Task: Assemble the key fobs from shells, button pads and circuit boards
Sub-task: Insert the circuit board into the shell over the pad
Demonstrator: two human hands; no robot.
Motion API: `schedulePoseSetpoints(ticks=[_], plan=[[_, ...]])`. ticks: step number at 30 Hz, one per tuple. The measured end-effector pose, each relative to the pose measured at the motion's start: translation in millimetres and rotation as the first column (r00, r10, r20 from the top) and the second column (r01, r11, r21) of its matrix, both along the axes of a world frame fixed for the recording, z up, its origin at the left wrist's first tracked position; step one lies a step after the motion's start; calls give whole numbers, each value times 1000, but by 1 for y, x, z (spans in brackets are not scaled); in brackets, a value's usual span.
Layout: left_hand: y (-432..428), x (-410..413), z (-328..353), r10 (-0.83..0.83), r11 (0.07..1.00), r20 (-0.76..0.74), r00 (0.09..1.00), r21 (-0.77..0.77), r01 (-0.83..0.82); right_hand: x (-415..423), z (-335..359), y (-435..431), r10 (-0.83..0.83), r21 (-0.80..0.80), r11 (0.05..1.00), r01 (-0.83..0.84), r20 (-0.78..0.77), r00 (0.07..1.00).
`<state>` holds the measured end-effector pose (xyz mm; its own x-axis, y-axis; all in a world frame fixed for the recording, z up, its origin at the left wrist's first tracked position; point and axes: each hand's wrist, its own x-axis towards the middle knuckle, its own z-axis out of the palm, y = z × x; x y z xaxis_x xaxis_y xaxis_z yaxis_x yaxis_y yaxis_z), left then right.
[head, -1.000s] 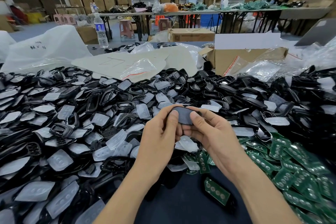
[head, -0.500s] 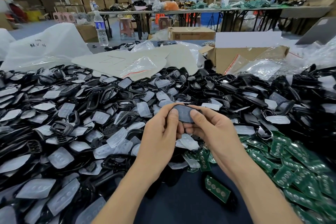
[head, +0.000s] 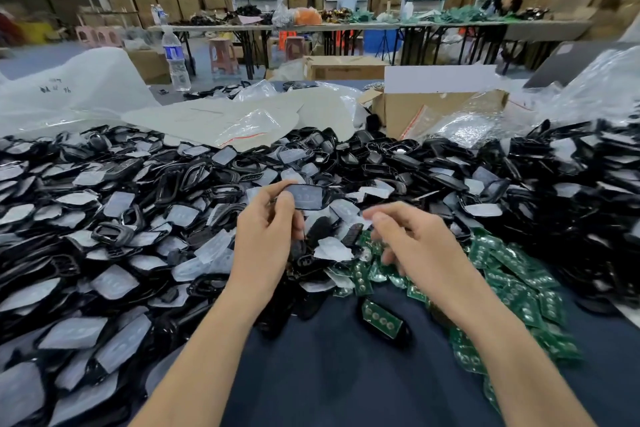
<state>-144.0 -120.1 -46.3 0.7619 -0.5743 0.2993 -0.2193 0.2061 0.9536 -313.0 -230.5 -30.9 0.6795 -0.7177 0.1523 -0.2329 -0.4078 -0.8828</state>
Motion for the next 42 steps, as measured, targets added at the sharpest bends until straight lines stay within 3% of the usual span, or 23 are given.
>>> schedulePoseSetpoints(ticks=[2, 4, 7, 9, 14, 17, 18, 20, 22, 27, 32, 42], plan=[[0, -2, 0, -9, 1000, -17, 1000, 6, 9, -18, 2, 6, 36, -102, 992, -72, -322, 946], [-1, -4, 1, -21, 1000, -32, 999, 14, 22, -29, 1, 17, 59, -132, 979, -159, -559, 827], [-1, -5, 0, -40, 999, -41, 998, 28, 41, -33, -7, 31, 50, -154, 960, -232, -725, 687], [0, -5, -1, -51, 998, -51, 997, 29, 53, -33, -11, 37, 19, -177, 959, -221, -738, 675], [0, -1, -3, -87, 996, -106, 991, 14, 89, -36, -15, 30, 41, -153, 977, -149, -549, 835], [-1, 2, -3, -93, 996, -127, 988, 0, 93, -28, -9, 19, 100, 172, 982, -73, -149, 984], [-1, 2, -3, -92, 996, -128, 987, -2, 93, -20, -5, 15, 76, 318, 945, -82, 30, 997], [-1, 3, -3, -90, 996, -126, 988, -4, 90, -1, 4, 9, -28, 564, 802, -198, 367, 930], [-1, 4, -2, -79, 997, -114, 990, -3, 79, 22, 10, 4, -69, 617, 720, -318, 520, 851], [-1, 5, 0, -36, 999, 7, 999, 13, 36, 60, 2, 1, 135, 484, 788, -381, 467, 874], [-4, 4, 0, 16, 999, 63, 998, 40, -18, 70, -8, 0, 139, 440, 827, -349, 442, 886], [-12, -9, -5, 22, 994, 47, 999, 110, -27, 77, -18, 2, 62, 537, 726, -430, 571, 818]])
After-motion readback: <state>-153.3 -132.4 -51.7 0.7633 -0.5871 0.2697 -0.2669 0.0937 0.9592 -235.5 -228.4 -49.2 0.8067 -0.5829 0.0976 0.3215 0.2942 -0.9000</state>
